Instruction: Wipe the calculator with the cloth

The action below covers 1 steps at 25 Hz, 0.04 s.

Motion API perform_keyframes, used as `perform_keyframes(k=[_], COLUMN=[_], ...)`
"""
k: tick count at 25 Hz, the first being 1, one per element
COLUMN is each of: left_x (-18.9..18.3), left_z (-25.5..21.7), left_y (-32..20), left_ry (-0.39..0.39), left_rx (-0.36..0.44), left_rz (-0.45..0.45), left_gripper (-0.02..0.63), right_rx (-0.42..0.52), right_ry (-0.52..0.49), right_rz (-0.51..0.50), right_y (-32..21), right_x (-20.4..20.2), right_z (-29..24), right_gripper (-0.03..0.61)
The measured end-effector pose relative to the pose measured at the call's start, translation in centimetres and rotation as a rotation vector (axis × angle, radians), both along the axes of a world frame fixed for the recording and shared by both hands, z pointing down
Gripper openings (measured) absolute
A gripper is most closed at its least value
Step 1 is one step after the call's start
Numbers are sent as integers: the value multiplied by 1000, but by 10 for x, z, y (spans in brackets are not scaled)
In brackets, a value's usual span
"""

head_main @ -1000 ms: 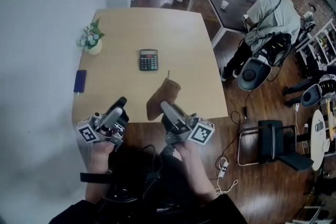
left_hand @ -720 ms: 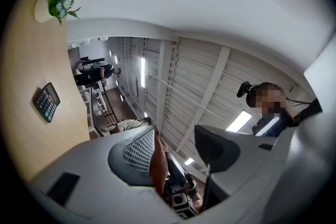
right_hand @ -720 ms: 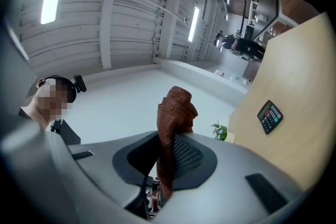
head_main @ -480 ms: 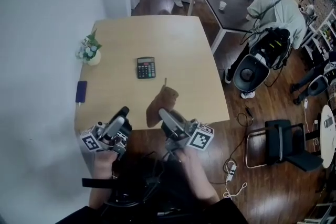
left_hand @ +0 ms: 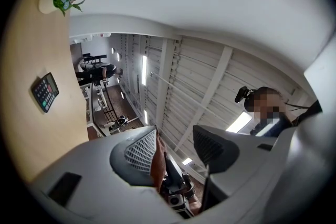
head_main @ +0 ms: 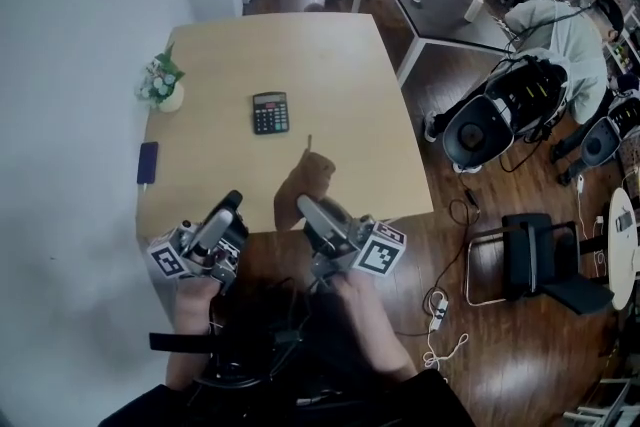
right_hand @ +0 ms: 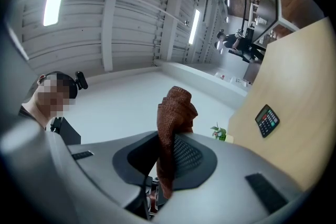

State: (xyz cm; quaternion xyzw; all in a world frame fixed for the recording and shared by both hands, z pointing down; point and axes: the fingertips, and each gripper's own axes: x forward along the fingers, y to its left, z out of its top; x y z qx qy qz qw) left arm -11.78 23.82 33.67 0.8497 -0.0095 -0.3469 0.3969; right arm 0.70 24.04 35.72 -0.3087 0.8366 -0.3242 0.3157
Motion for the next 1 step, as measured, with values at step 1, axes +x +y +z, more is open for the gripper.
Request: perform_keyframes(k=[1], left_x=[1], left_z=[-1], left_y=[0], left_ry=[1], left_rx=[3], left_rz=[4], left_gripper=[221], right_rx=[3], right_ry=[1], right_rz=[2], right_y=[0], right_x=[1], right_z=[-1], right_gripper=[60])
